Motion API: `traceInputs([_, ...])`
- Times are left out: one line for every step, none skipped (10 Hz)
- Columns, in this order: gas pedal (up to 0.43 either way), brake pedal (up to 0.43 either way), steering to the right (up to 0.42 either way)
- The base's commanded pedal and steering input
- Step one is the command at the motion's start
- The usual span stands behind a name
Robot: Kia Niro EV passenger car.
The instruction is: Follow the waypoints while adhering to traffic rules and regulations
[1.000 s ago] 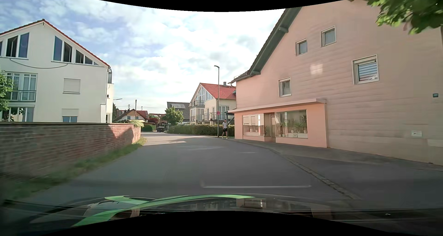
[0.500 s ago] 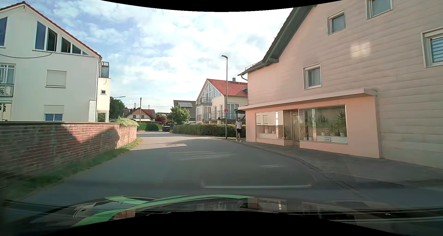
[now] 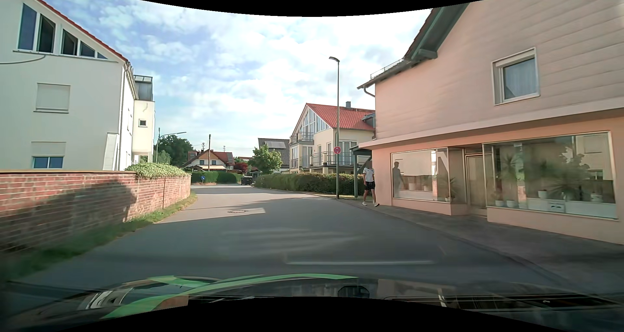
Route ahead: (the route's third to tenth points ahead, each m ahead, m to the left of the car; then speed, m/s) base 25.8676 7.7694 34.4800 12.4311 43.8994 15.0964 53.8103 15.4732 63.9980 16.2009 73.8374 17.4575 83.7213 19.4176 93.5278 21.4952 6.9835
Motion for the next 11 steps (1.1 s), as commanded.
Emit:
traceInputs([0.157, 0.0, -0.093])
traceInputs([0.15, 0.0, -0.095])
traceInputs([0.15, 0.0, -0.096])
traceInputs([0.157, 0.0, -0.096])
traceInputs([0.169, 0.0, -0.096])
traceInputs([0.169, 0.0, -0.096])
traceInputs([0.157, 0.0, -0.096])
traceInputs([0.157, 0.0, -0.096])
traceInputs([0.157, 0.0, -0.096])
traceInputs([0.15, 0.0, -0.096])
traceInputs([0.15, 0.0, -0.097])
